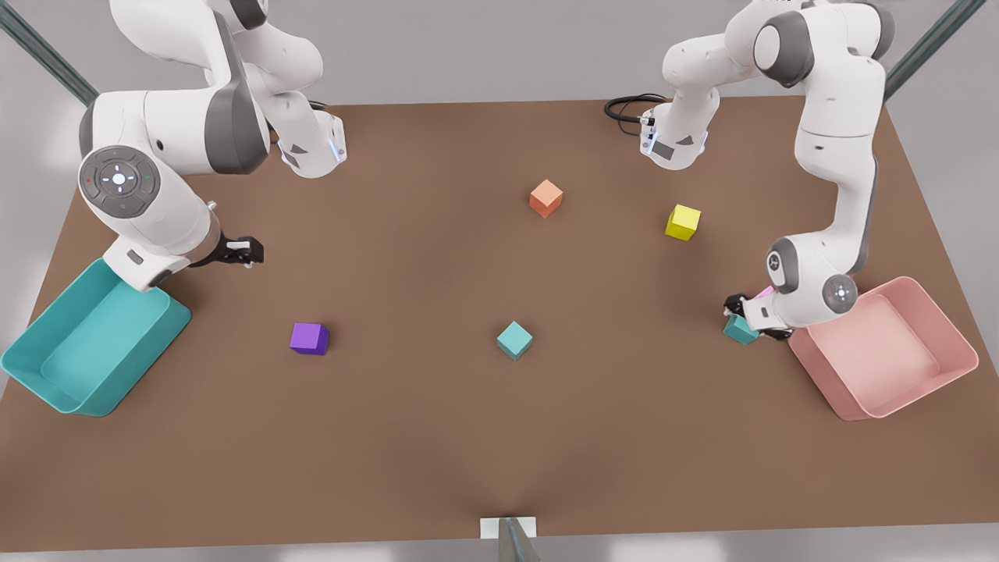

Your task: Stack the two blue cubes on top of each other

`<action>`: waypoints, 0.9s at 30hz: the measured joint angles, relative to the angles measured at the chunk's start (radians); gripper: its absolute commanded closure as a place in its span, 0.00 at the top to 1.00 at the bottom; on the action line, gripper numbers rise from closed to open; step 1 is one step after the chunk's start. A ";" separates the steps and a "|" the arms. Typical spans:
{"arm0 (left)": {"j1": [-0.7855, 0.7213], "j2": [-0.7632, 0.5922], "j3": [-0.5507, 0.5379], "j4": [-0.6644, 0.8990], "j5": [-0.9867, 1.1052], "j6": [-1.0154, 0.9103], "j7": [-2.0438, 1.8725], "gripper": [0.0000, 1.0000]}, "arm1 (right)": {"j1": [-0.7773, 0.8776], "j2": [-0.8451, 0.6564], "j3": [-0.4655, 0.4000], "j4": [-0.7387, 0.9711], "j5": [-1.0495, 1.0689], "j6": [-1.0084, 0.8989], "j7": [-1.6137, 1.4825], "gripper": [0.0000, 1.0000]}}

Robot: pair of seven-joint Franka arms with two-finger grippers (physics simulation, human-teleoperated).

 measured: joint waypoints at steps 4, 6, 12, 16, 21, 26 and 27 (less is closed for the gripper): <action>-0.002 0.035 0.002 0.003 0.000 0.003 -0.024 1.00 | -0.001 0.000 -0.004 0.000 -0.002 0.000 -0.020 1.00; -0.002 0.043 0.004 0.004 0.001 0.005 -0.034 0.76 | -0.001 0.000 -0.004 0.000 -0.003 0.000 -0.028 1.00; -0.039 -0.009 0.001 0.005 0.016 -0.002 -0.092 0.51 | -0.001 0.001 -0.004 0.000 0.000 0.000 -0.049 1.00; -0.108 -0.051 -0.024 0.039 0.019 -0.029 -0.168 0.53 | -0.002 0.000 -0.006 0.000 0.002 0.000 -0.059 1.00; -0.506 0.105 -0.042 0.469 0.018 -0.158 -0.403 0.53 | -0.001 0.001 -0.010 0.000 0.003 0.000 -0.069 1.00; -0.709 0.330 -0.067 0.844 0.016 -0.278 -0.692 0.53 | 0.000 0.000 -0.014 0.000 0.005 -0.001 -0.077 1.00; -0.726 0.349 -0.067 0.866 0.015 -0.292 -0.745 0.53 | -0.001 0.000 -0.015 0.000 0.006 -0.001 -0.078 1.00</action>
